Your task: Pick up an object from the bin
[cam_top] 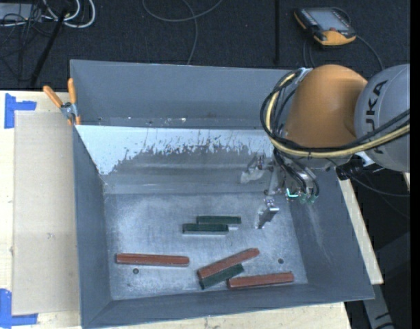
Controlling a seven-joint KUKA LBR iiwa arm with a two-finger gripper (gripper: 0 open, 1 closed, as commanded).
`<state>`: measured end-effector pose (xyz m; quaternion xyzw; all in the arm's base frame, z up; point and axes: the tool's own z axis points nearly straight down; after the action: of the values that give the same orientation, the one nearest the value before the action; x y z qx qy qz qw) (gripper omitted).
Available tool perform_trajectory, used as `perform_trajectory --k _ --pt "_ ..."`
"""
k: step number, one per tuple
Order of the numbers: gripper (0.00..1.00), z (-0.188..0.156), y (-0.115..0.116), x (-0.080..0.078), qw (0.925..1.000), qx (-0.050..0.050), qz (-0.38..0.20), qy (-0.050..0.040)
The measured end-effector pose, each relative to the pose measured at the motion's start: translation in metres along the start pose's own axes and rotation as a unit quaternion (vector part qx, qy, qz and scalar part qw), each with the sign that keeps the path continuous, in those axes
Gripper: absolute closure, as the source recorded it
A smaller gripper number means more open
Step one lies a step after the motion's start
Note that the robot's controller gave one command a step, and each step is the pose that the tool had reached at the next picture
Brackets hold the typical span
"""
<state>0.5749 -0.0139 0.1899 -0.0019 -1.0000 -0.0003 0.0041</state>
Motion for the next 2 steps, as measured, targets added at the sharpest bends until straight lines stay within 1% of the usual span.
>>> perform_trajectory --k 1,2 --pt "0.0 -0.004 0.0 -0.002 1.0 0.0 0.0 -0.0035" --pt "0.0 0.041 0.005 -0.011 0.9999 0.0 -0.01 -0.0081"
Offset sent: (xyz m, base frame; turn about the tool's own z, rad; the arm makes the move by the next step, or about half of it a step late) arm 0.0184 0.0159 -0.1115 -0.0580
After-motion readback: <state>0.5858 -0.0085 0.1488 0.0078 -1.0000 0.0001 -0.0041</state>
